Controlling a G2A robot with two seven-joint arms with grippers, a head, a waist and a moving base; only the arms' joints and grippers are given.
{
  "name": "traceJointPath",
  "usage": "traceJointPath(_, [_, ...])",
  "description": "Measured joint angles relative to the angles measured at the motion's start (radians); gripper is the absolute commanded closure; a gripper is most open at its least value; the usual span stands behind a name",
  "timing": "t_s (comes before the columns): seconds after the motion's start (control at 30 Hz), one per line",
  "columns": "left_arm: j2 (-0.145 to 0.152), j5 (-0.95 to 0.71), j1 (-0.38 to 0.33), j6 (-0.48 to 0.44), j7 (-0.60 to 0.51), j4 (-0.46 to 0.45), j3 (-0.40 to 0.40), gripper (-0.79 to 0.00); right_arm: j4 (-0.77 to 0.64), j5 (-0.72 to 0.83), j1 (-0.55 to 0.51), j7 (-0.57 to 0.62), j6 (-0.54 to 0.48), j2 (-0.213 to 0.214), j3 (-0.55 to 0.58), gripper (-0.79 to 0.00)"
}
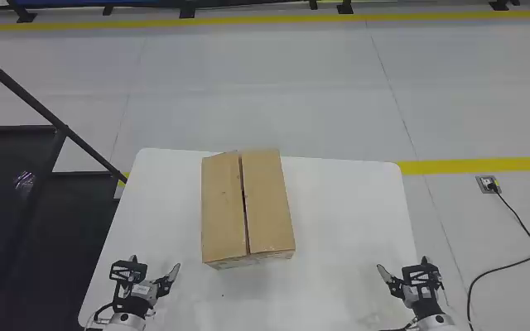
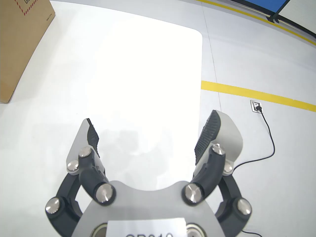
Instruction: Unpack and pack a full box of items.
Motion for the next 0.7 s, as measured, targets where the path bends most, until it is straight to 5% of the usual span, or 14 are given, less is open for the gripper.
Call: traceJointPath(0.7, [-0.001, 0.009, -0.006, 0.013, 0.006, -0.003, 0.0, -0.785, -0.002, -0.002, 0.003, -0.003, 0.006, -0.001, -0.001, -0.785])
